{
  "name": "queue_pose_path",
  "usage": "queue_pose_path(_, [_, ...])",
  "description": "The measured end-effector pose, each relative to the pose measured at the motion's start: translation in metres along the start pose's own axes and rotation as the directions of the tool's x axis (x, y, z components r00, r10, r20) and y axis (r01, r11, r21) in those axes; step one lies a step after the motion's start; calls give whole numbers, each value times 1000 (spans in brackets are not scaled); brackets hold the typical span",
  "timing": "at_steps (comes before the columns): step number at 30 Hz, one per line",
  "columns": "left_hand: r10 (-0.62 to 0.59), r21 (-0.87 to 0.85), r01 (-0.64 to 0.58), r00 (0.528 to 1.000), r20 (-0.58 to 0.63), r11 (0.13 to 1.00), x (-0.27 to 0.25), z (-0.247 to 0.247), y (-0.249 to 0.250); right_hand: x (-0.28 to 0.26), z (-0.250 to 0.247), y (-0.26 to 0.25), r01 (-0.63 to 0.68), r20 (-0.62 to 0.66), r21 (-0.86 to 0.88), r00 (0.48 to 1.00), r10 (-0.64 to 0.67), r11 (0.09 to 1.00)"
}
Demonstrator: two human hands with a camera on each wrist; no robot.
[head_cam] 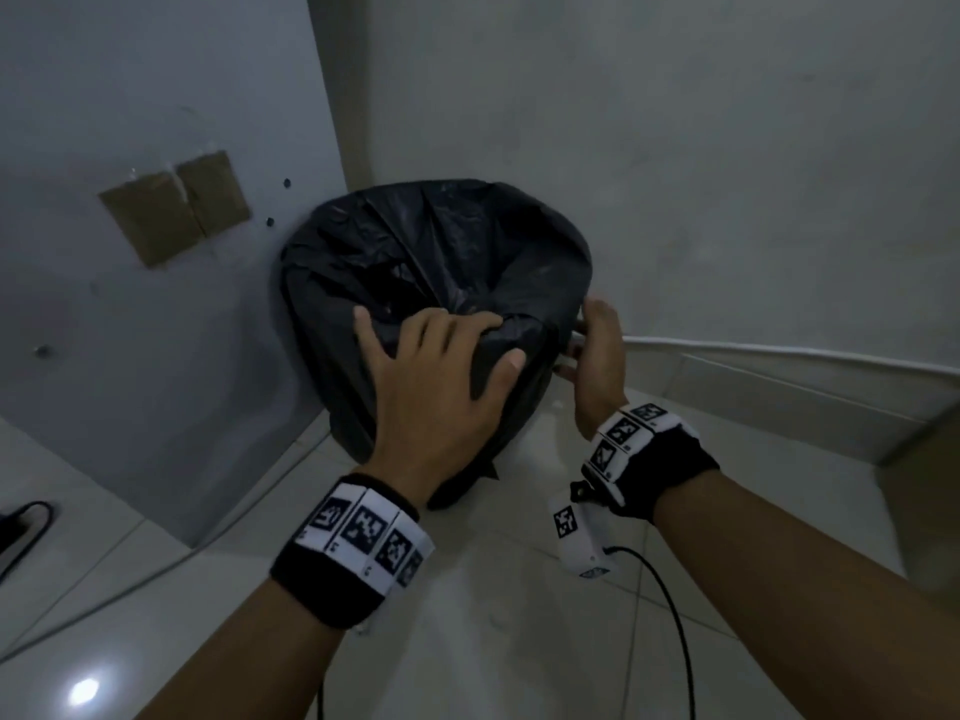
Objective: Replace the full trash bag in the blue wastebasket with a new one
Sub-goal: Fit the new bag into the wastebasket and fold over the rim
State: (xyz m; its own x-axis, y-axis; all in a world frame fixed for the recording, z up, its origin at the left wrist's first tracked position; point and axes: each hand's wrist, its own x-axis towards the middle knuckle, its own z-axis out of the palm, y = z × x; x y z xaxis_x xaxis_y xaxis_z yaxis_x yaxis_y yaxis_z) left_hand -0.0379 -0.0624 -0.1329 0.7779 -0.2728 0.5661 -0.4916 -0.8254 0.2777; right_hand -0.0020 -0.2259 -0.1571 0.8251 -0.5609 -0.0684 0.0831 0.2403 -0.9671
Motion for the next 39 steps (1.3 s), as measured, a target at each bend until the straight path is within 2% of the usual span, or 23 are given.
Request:
queue_pose_path(2, [-52,-11,51,998,-28,999,4,-2,-9,-3,3,-5,79,8,-58,997,-79,995])
queue_pose_path(4, [-81,-5,81,996,-28,997,9,-7,-25,-5,0,-9,92,-1,-72,996,-92,993])
queue_pose_path(6, [-106,-13,106,993,-47,994,11,-12,-43,0,-7,-8,37,-17,-67,999,-38,997])
queue_pose_path(10, [-95,-95,74,965,-243,993,6,-20,-52,13,-16,-1,-80,-14,-134,997,78,988])
queue_pose_path(12, [-61,-111,39,978,-201,993,6,-20,-38,15,-16,6,-142,-20,-151,990,141,978])
queue_pose_path(13, [-54,-98,40,989,-138,994,6,-19,-30,14,-17,9,-214,-13,-134,977,214,968])
queue_pose_path(15, [-55,-32,54,998,-30,998,6,-14,-19,9,-17,16,-392,43,-96,917,397,915])
queue_pose_path(18, [-89,3,89,996,-31,996,9,-11,-24,4,-16,21,-547,143,42,832,537,836])
queue_pose_path(19, [-106,10,106,994,-40,994,10,-12,-28,3,-14,23,-555,160,94,828,537,827])
queue_pose_path(21, [-132,14,133,990,-53,991,13,-15,-38,3,-11,28,-535,146,94,841,520,839])
queue_pose_path(25, [-123,-41,120,988,-97,992,12,-19,-51,5,-10,43,-426,59,-48,902,428,904])
queue_pose_path(27, [-105,-58,100,990,-90,993,11,-21,-54,5,-15,61,-376,0,-192,924,383,906])
queue_pose_path(30, [-77,-70,73,996,-54,995,10,-26,-56,3,-25,89,-370,-42,-449,918,394,813])
queue_pose_path(35, [-50,4,50,999,17,999,9,-25,-62,10,-24,94,-403,-60,-427,906,419,809])
queue_pose_path(39, [4,15,-3,1000,-4,1000,5,-24,-61,7,-30,107,-385,-82,-684,885,459,620])
